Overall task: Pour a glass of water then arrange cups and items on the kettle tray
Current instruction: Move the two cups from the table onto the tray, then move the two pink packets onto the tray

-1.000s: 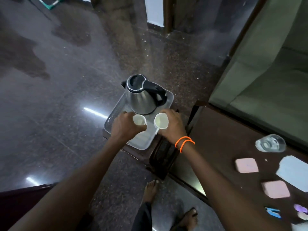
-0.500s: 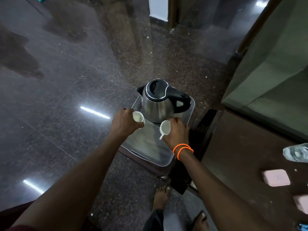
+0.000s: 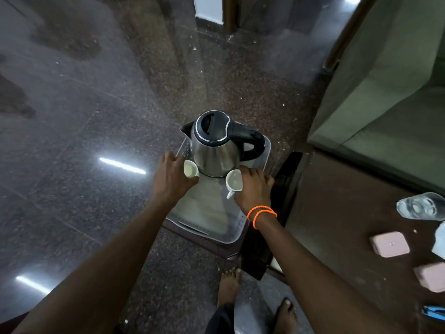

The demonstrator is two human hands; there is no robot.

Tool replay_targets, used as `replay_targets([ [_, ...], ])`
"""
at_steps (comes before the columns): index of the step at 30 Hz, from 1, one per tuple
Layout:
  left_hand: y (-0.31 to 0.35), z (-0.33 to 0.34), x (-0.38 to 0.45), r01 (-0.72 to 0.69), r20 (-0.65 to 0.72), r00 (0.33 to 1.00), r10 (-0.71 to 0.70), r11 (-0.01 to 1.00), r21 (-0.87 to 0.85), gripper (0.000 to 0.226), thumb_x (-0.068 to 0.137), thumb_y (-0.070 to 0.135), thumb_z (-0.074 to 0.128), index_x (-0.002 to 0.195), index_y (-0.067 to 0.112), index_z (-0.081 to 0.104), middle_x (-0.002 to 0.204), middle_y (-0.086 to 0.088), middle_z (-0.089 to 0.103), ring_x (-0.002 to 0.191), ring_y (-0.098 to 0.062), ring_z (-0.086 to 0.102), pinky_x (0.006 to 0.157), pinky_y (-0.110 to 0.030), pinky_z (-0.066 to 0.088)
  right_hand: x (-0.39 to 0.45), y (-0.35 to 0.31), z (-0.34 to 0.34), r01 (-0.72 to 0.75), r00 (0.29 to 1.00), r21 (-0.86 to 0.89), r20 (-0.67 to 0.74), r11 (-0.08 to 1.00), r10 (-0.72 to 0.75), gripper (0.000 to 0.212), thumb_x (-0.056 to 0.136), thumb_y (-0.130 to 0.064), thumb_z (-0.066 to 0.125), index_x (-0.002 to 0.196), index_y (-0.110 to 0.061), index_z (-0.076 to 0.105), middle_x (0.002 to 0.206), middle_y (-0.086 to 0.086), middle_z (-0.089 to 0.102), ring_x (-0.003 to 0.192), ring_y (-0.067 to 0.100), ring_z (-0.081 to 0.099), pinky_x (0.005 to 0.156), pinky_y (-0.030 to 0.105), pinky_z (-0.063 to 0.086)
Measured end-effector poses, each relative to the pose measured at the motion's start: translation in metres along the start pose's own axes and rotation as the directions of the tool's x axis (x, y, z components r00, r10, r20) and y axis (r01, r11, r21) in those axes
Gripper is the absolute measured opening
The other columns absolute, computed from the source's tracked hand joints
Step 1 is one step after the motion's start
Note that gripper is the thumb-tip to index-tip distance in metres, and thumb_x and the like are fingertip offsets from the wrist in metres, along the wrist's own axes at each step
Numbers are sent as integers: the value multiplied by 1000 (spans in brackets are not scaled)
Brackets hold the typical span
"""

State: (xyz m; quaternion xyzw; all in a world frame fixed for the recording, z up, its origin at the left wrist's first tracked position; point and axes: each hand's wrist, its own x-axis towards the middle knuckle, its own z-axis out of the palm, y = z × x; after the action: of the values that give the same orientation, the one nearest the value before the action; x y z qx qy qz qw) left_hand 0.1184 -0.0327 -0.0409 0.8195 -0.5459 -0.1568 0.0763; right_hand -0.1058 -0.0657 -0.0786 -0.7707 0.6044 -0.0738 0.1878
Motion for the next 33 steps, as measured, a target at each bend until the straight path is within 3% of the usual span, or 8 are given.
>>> replay_targets([
  [4,1,5,-6,9,-26,1000,-9,1000,-2,74,69,42,89,129,10,60,120,-15,51,117,-35,52,76,-46,54,-8,11,-5,34,999,98,-1,995,-34,68,63,-33,75,127,-29,51,123,-8,58,120,20,51,94,43,38],
  [7,5,5,-22,-6,-121,993,9,1000,29,73,69,45,86,126,12,56,117,-14,53,112,-35,52,71,-45,54,-20,22,-15,79,994,192,-89,978,-63,65,65,-45,72,125,-31,51,122,-11,55,121,17,48,91,41,40],
  [10,30,11,-52,-86,-200,975,92,996,38,60,75,46,76,122,14,57,114,-11,54,106,-35,55,73,-46,55,-33,43,-24,108,982,228,-178,968,-68,66,70,-47,74,129,-26,51,128,-3,55,125,20,46,93,42,40],
  [14,92,33,-90,-233,-198,951,236,972,42,43,84,44,69,114,16,58,109,-7,54,101,-32,56,77,-45,51,-53,87,-38,40,982,165,-187,985,-9,68,78,-51,68,136,-20,52,137,3,56,129,24,46,96,43,40],
  [17,155,56,-108,-356,-200,917,345,934,-25,40,86,40,65,118,17,59,110,-6,57,106,-31,56,86,-45,50,-74,133,-53,-20,981,119,-190,993,42,65,79,-50,67,135,-20,53,136,2,58,127,25,49,93,42,41],
  [20,220,82,-118,-424,-141,901,410,902,-82,47,86,41,65,127,19,54,115,-6,58,111,-27,54,91,-41,47,-98,186,-67,-94,975,96,-193,991,111,61,82,-47,65,135,-19,54,135,3,58,125,25,50,92,42,41],
  [27,347,150,-138,-577,88,808,582,813,-77,56,87,34,70,137,13,55,126,-10,57,120,-32,55,99,-48,50,-152,304,-92,-264,942,18,-211,964,261,52,79,-42,65,124,-17,56,126,5,62,113,29,55,87,43,44],
  [33,435,213,-154,-762,304,577,758,634,-132,62,86,37,71,142,14,55,132,-9,54,121,-32,53,98,-48,49,-198,399,-100,-456,866,-21,-240,890,438,49,73,-31,72,119,-15,61,118,7,65,106,35,59,82,44,45],
])
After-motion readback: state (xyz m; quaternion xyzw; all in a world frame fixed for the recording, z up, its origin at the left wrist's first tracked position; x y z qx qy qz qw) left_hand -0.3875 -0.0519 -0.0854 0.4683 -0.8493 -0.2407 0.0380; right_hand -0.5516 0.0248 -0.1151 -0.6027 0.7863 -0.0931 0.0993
